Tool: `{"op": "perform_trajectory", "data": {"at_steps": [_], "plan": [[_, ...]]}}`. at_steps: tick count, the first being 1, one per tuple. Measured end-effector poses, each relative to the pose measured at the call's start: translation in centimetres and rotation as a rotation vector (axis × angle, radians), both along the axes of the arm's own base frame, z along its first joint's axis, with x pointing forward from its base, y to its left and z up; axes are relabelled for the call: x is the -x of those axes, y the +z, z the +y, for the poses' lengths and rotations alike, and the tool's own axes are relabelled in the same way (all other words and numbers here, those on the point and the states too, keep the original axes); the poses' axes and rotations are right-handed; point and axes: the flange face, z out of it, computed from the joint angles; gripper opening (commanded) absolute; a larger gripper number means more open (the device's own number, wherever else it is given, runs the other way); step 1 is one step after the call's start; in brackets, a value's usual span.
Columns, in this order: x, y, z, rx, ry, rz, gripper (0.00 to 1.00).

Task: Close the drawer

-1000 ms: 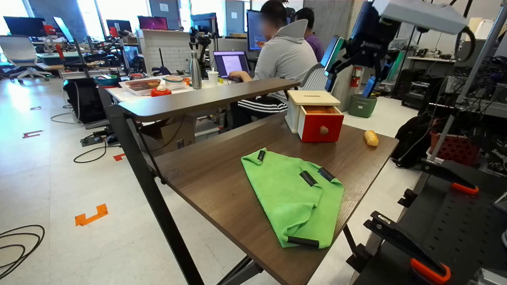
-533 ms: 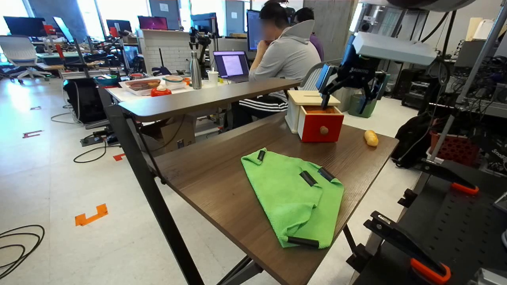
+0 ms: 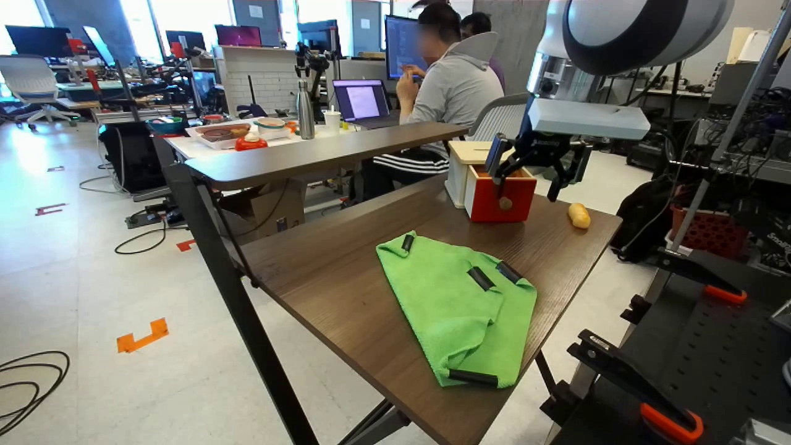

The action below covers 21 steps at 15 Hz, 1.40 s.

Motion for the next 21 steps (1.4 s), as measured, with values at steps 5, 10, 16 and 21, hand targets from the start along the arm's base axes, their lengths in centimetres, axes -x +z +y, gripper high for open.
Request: {"op": "perform_trajectory", "data": {"at_steps": [5, 10, 16, 21], "plan": [[-1.6, -1.4, -0.2, 0.023, -0.013, 0.001, 1.0], [-3.1, -2.3, -0.1, 0.04, -0.026, -0.006, 1.0], [-4.2, -2.9, -0.2, 0.049, -0.035, -0.015, 0.58], [-4.7, -3.0, -0.5, 0.055, -0.039, -0.021, 0.2]]}}
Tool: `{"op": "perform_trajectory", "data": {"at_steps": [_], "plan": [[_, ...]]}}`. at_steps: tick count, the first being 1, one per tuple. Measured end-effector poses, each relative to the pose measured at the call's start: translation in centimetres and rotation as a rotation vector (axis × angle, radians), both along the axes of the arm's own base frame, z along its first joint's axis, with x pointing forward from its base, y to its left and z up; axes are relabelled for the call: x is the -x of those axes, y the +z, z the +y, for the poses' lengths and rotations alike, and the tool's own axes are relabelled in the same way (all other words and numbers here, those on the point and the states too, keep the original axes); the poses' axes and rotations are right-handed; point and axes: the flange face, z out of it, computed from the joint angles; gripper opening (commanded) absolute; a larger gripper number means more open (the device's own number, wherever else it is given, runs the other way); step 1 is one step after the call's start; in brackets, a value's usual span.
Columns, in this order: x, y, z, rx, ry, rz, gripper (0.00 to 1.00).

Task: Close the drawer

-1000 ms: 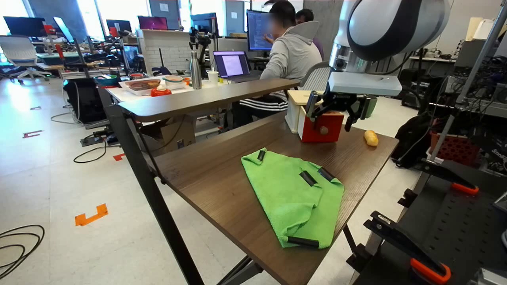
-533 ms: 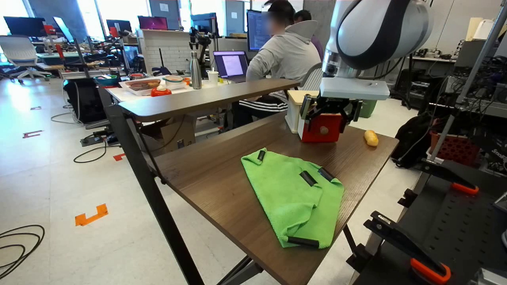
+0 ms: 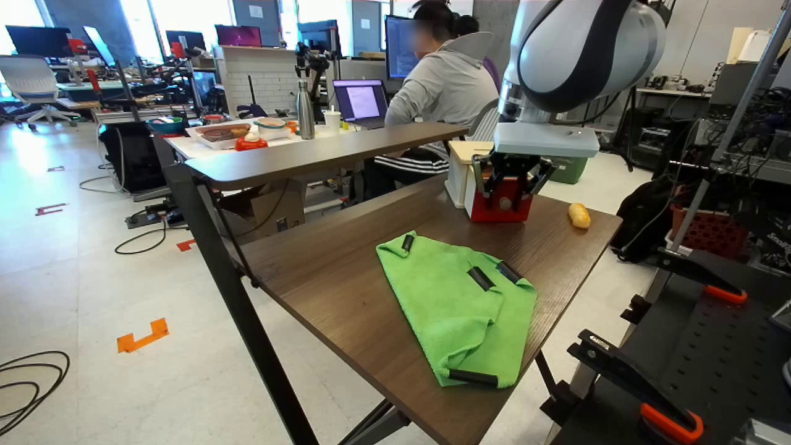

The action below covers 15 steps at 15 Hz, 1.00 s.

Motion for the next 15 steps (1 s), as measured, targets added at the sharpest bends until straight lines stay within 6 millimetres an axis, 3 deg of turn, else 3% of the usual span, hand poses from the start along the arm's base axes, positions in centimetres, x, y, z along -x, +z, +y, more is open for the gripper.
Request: {"op": "perform_trajectory", "data": {"at_steps": [2, 3, 15], "plan": [[0.0, 0.0, -0.3, 0.003, -0.003, -0.001, 0.05], [0.0, 0.0, -0.5, 0.005, -0.006, 0.001, 0.04], [-1.1, 0.8, -1.4, 0.018, -0.024, -0.022, 0.07]]}}
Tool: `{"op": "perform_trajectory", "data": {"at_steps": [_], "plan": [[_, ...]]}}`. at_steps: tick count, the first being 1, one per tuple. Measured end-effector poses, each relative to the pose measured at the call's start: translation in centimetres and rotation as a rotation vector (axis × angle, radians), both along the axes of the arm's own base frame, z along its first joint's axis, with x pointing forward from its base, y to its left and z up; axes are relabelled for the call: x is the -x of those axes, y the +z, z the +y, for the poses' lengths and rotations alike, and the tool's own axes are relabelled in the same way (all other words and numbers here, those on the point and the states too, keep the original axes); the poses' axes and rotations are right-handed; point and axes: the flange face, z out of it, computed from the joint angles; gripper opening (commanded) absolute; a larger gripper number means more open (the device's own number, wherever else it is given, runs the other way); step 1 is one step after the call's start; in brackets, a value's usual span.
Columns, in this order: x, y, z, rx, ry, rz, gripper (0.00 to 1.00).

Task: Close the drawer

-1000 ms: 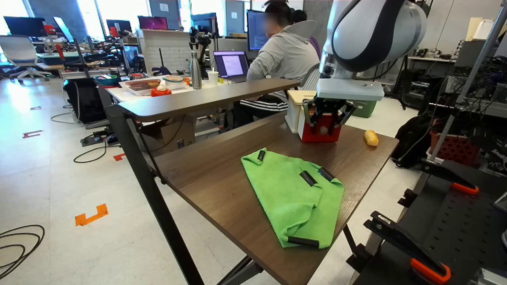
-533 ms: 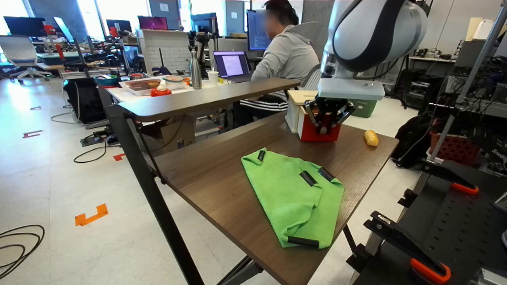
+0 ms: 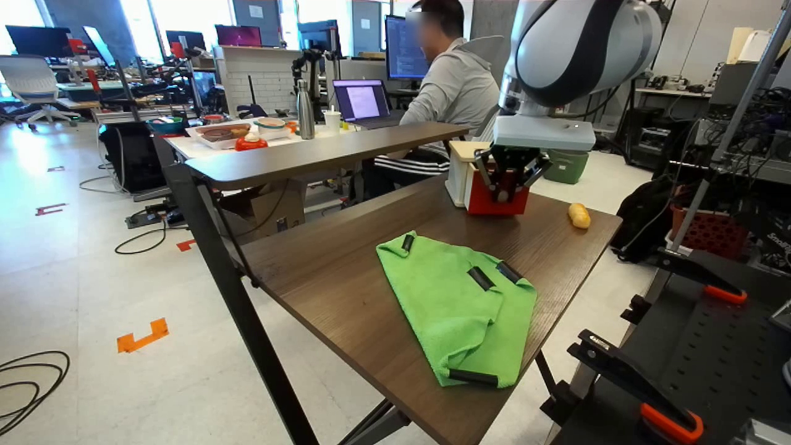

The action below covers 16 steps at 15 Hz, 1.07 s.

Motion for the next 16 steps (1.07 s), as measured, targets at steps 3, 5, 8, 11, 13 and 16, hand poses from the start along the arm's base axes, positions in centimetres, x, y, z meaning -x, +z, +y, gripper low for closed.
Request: {"op": "perform_trajectory", "data": {"at_steps": [3, 5, 8, 11, 13, 16], "plan": [[-0.4, 0.2, -0.3, -0.002, -0.01, 0.0, 0.07], [-0.7, 0.3, -0.5, -0.006, -0.018, 0.0, 0.07], [-1.2, 0.4, -0.8, -0.009, -0.027, 0.006, 0.07], [-1.9, 0.4, -1.3, -0.009, -0.034, 0.007, 0.07], [-2.4, 0.4, -1.6, -0.009, -0.039, 0.004, 0.07], [-3.0, 0.3, -2.1, -0.008, -0.048, -0.001, 0.07]]}}
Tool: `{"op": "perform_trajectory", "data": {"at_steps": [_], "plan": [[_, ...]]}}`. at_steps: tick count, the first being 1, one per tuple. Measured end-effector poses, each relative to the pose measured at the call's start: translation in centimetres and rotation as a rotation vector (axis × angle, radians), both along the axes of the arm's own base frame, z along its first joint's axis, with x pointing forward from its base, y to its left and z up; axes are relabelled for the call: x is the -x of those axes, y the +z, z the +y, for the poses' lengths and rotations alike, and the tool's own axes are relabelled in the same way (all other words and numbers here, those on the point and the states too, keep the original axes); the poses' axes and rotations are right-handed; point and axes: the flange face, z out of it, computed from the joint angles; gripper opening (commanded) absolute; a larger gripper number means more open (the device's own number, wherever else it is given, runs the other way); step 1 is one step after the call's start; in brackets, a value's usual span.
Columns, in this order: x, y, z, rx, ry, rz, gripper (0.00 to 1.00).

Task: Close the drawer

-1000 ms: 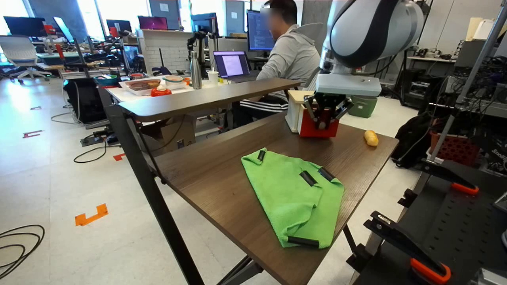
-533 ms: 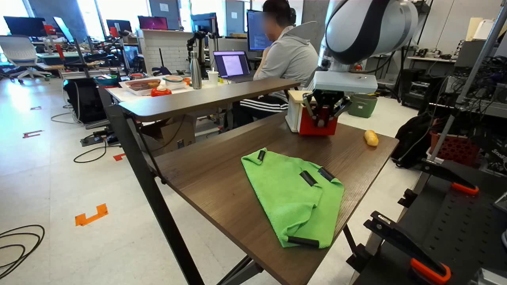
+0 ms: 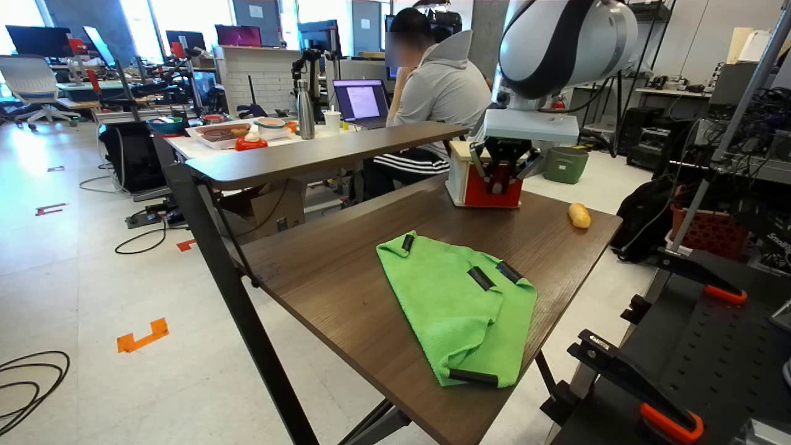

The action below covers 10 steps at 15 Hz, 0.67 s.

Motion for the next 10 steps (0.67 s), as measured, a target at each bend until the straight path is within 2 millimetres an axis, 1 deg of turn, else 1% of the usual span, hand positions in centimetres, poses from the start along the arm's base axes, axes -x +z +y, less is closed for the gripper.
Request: {"op": "perform_trajectory", "data": {"at_steps": [4, 5, 6, 10], "plan": [[-0.8, -0.1, -0.8, -0.004, -0.013, -0.011, 0.07], [-1.0, -0.1, -1.0, -0.007, -0.016, -0.015, 0.52], [-1.2, -0.1, -1.2, -0.009, -0.018, -0.018, 0.53], [-1.2, -0.1, -2.3, -0.018, -0.046, -0.009, 0.8]]}}
